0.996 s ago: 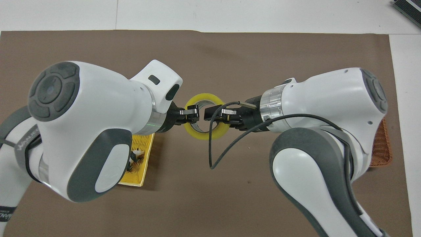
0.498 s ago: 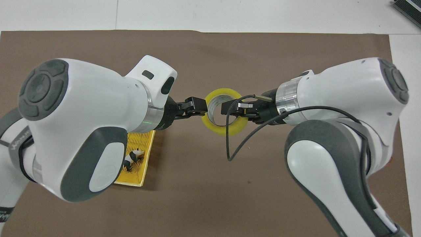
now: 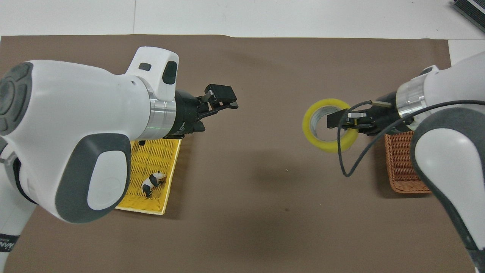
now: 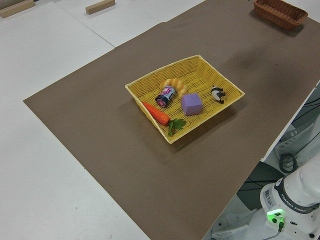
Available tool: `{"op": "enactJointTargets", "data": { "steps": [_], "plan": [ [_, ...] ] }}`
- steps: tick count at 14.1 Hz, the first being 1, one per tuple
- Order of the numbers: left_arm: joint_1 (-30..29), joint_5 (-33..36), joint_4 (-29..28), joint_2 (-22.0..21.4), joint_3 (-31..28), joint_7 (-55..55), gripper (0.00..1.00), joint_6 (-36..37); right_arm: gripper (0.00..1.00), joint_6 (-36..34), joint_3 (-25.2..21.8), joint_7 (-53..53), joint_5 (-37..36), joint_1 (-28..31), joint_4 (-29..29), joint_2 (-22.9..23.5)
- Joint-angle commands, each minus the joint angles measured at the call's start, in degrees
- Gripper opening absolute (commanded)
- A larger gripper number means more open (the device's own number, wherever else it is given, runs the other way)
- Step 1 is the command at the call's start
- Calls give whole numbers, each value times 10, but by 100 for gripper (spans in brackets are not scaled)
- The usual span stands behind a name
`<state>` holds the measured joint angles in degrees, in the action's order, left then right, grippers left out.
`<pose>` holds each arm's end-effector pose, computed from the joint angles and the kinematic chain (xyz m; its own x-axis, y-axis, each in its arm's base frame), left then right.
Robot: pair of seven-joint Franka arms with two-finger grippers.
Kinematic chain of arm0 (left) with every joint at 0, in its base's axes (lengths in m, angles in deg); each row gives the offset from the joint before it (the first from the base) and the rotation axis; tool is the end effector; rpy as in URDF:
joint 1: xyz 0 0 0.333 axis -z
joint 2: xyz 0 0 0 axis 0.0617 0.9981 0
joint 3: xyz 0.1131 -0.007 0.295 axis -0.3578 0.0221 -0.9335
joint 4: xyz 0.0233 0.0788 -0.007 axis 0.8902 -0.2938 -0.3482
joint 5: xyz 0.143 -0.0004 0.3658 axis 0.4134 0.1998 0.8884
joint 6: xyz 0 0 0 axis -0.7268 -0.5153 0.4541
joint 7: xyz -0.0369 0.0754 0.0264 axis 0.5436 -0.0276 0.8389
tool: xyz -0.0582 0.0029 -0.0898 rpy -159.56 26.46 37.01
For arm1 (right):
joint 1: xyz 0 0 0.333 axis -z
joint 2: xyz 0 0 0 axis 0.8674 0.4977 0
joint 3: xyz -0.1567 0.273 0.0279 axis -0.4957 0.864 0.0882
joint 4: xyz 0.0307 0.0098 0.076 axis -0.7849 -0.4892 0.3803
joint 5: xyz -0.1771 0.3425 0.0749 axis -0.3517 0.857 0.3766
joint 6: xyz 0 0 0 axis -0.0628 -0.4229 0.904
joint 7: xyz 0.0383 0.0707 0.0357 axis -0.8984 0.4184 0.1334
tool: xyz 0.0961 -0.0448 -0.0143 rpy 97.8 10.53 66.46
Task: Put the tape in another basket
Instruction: 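Carry the tape into the wicker basket while the left gripper withdraws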
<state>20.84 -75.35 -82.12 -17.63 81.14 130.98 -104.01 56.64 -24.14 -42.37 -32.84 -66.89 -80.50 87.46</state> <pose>0.5250 -0.3186 0.6017 0.9314 0.3556 -0.0779 0.3413 -0.7786 0.5265 0.5706 0.0820 0.5451 0.9921 -0.0972 -0.0790 -0.1181 -0.9362 -0.3312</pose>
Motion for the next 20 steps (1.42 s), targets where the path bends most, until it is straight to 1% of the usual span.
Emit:
{"op": "enactJointTargets", "data": {
  "steps": [1, 4, 5, 6, 7, 9, 11, 13, 15, 18, 20],
  "plan": [
    [-2, 3, 0, -1, 0, 1, 100, 14, 0, -23, 6, 54, -36, 79, -16, -15],
    [1, 94, 3, -5, 1, -3, 100, 15, 0, -43, 6, 137, -37, 186, -51, -11],
    [1, 109, 2, -6, 1, -5, 100, 20, 0, -33, 6, 181, -39, 212, -65, -1],
    [-3, 116, 3, -6, -1, -8, 100, 32, 0, -23, 6, 219, -43, 225, -77, 14],
    [-9, 132, 3, -7, -4, -33, 100, 47, 0, 9, 6, 238, -56, 233, -83, 24],
    [-28, 163, 3, -9, -6, -124, 100, 94, 0, 28, 6, 263, -75, 247, -89, 48],
    [-63, 167, 3, -10, -7, -172, 100, 117, 0, 60, 6, 330, -76, 276, -106, 56],
    [-109, 171, 6, -16, -8, -224, 100, 150, 0, 74, 6, 347, -76, 286, -108, 72],
    [-157, 201, 8, -30, -8, -322, 100, 172, 0, 106, 6, 361, -76, 287, -107, 94],
    [-237, 203, 8, -47, -8, -448, 100, 187, 0, 137, 8, 361, -65, 287, -106, 112],
    [-269, 207, 8, -52, -9, -482, 100, 189, 0, 143, 8, 367, -65, 288, -103, 123]
  ]
}}
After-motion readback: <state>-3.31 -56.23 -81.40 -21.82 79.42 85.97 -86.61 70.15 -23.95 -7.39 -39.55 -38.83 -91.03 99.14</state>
